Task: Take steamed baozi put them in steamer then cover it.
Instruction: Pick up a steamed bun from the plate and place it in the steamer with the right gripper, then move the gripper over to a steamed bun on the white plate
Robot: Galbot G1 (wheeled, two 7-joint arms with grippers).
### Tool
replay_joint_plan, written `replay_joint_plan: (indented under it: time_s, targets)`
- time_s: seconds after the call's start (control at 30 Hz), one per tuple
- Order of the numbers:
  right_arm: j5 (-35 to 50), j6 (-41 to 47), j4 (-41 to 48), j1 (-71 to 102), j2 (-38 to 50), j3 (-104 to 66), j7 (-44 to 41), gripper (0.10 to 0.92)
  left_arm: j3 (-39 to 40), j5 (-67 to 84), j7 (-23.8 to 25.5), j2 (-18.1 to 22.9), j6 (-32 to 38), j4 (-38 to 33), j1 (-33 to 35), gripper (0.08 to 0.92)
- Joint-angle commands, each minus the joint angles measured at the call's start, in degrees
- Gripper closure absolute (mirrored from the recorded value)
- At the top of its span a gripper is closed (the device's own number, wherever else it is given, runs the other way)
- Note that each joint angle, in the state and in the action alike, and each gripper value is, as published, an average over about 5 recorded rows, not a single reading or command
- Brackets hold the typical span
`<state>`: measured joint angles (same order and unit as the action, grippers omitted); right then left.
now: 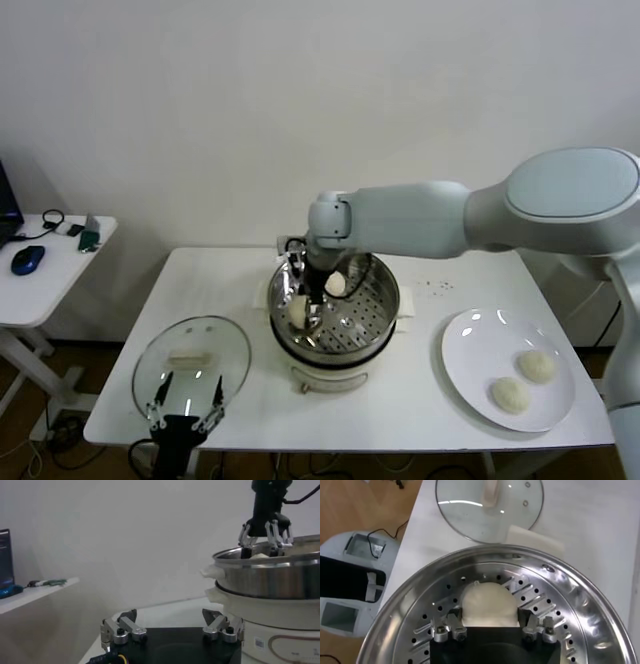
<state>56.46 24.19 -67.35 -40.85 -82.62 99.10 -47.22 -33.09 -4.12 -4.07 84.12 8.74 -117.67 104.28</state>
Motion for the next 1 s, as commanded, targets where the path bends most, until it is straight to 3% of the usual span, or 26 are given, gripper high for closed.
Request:
replay_joint_plan:
  time_s: [0.03, 0.37, 0.67, 1.0]
  targets:
    - [-1.55, 0.28, 0.14, 0.77, 0.19, -0.42, -0.80, 0.217, 0.02, -0.01, 0.03, 0.00, -0.09, 0.10, 0.02, 0.177]
    - [-2.17, -2.74, -3.25, -6.02, 7.45, -1.16, -4.62, 0.202, 0.17, -0.20, -0.06, 0.16, -0.09, 0.14, 0.06, 0.177]
    - [-4.71, -7.89, -10.17, -16.71, 22.09, 2.45, -11.15, 0.203, 0.37, -0.37, -0.13, 0.10, -0.05, 0.29, 0.10, 0.177]
    - [-20.91, -11.01, -20.97, -20.83, 41.50, 7.70, -14.86, 0.203, 0.67, -0.69, -0.16, 0.36, -0.28, 0.31, -0.07, 0.177]
